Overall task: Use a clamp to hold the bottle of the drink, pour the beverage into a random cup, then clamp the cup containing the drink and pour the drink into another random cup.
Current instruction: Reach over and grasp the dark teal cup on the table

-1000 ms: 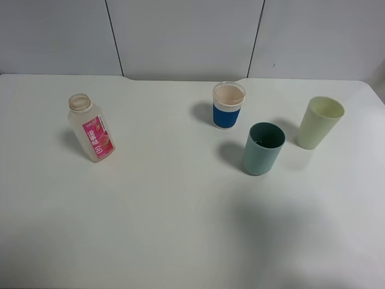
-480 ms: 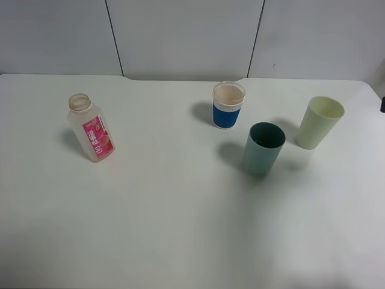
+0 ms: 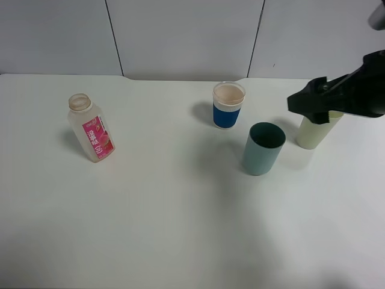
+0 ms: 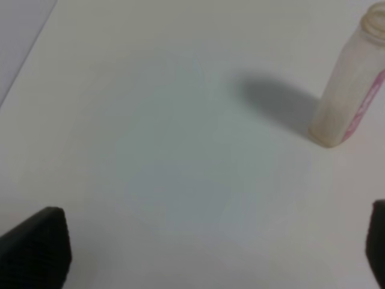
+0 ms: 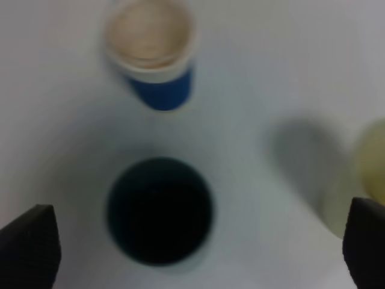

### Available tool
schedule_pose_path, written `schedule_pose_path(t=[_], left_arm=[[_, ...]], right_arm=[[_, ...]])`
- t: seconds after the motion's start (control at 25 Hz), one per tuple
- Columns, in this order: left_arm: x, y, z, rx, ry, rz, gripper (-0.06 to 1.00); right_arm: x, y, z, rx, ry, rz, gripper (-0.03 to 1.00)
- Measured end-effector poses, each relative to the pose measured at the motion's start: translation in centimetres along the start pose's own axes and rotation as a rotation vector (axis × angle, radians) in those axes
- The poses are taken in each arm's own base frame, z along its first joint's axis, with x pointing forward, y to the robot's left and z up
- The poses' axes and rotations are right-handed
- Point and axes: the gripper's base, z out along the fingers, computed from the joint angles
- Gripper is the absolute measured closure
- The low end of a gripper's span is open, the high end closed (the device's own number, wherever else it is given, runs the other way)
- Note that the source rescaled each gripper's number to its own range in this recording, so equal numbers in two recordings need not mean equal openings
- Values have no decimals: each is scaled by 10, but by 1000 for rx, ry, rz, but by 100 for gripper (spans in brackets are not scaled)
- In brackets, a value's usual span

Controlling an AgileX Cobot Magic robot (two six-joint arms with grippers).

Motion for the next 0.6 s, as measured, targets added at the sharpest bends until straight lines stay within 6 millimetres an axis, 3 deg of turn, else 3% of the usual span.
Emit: schedule_pose_path(t=[0.24,0.6], left_arm=[[0,0,0,0,0,0,-6],[0,0,0,0,0,0,-6]], right_arm=[[-3,24,1,-69,-40,-93,18],[-8,23,0,-54,-89,-42,18]])
